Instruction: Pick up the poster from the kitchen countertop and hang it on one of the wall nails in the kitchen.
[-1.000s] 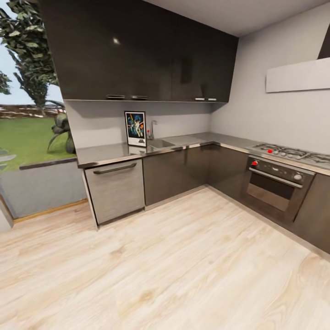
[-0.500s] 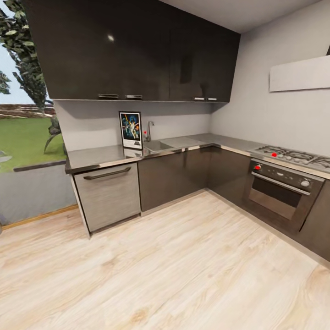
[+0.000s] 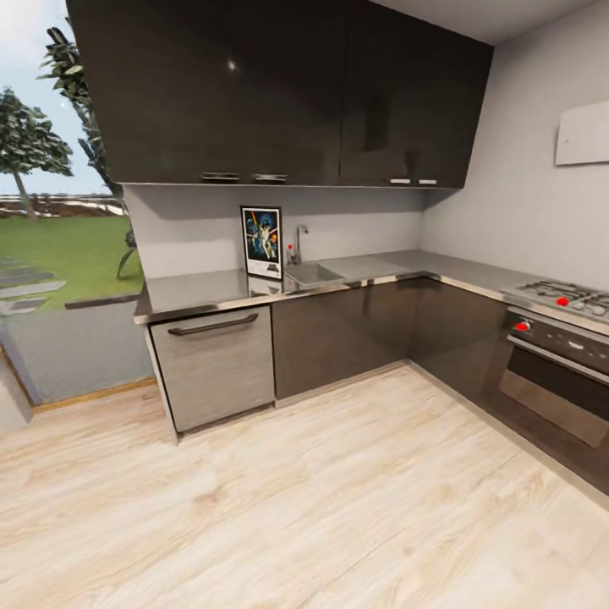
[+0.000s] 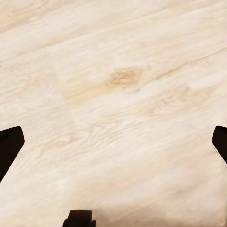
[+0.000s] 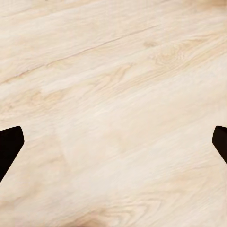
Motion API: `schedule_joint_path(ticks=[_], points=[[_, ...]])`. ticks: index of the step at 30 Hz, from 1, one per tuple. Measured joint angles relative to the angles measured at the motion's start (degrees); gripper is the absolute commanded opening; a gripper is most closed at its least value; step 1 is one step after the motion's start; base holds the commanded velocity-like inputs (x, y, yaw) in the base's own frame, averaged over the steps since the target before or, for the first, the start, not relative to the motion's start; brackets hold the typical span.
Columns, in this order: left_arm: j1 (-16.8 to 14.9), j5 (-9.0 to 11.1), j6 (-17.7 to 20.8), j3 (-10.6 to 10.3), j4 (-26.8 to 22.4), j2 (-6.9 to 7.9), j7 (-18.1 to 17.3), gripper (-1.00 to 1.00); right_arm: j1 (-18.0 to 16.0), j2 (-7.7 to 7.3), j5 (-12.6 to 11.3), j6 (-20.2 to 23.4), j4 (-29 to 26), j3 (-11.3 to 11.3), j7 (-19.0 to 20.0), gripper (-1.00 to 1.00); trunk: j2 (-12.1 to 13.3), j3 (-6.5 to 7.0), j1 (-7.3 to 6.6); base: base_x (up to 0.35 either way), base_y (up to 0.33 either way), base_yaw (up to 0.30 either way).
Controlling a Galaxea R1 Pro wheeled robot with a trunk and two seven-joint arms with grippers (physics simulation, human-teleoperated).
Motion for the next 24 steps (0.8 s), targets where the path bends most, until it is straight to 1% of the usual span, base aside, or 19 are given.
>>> schedule_joint_path(ticks=[18,24], points=[[0.0,0.0,0.0,0.0,0.0,0.0,0.0,1.0,0.0,0.07,0.0,0.0,0.0,-0.1,-0.1,1.0,0.0,0.0,0.0,0.271,-0.228,0.29],[0.0,0.0,0.1,0.0,0.0,0.0,0.0,1.0,0.0,0.04,0.0,0.0,0.0,-0.1,-0.1,1.0,0.0,0.0,0.0,0.269,-0.229,0.145]])
